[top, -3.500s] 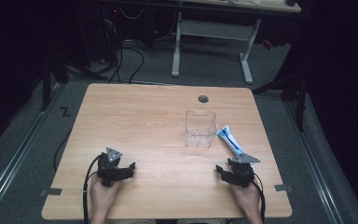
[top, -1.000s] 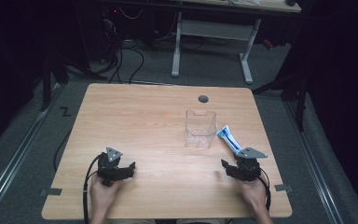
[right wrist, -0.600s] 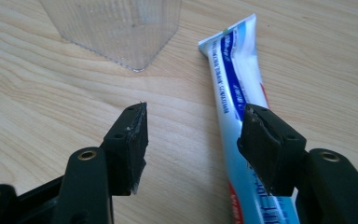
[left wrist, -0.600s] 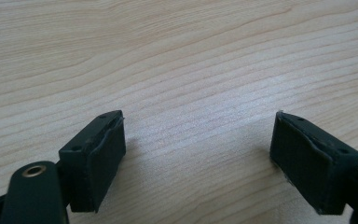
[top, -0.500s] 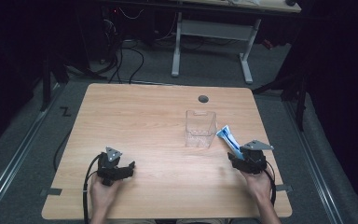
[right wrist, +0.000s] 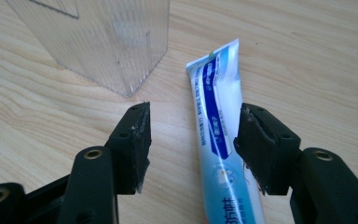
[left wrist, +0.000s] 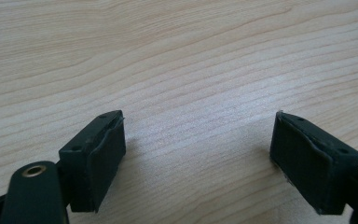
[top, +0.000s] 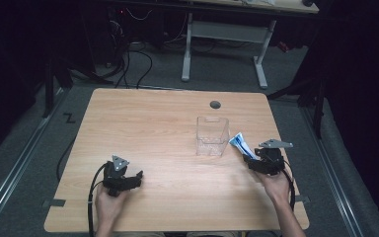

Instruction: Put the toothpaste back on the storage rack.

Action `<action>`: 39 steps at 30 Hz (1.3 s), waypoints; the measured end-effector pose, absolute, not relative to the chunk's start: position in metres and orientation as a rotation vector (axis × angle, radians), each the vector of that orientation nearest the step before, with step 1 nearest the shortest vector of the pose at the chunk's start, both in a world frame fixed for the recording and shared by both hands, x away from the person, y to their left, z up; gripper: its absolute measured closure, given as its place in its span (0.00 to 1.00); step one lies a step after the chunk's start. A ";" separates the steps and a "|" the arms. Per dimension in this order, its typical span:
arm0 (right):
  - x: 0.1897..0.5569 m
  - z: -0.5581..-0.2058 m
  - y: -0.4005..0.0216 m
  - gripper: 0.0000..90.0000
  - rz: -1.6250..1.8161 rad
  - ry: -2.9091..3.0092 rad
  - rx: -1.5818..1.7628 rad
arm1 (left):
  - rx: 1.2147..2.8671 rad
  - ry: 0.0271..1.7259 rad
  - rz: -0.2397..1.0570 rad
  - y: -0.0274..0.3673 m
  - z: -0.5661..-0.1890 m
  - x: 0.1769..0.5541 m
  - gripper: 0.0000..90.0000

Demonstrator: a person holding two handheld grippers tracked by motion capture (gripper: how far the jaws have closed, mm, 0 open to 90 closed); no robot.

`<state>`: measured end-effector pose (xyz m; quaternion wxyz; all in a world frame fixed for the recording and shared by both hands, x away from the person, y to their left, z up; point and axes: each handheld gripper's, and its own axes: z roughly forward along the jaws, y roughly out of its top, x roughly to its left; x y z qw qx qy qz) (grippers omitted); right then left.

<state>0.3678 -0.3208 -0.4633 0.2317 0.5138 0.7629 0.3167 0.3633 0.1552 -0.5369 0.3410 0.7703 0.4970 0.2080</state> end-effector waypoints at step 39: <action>0.432 -0.464 -0.320 0.53 0.671 2.231 1.373 | 2.005 1.292 0.542 0.156 -0.537 0.362 0.20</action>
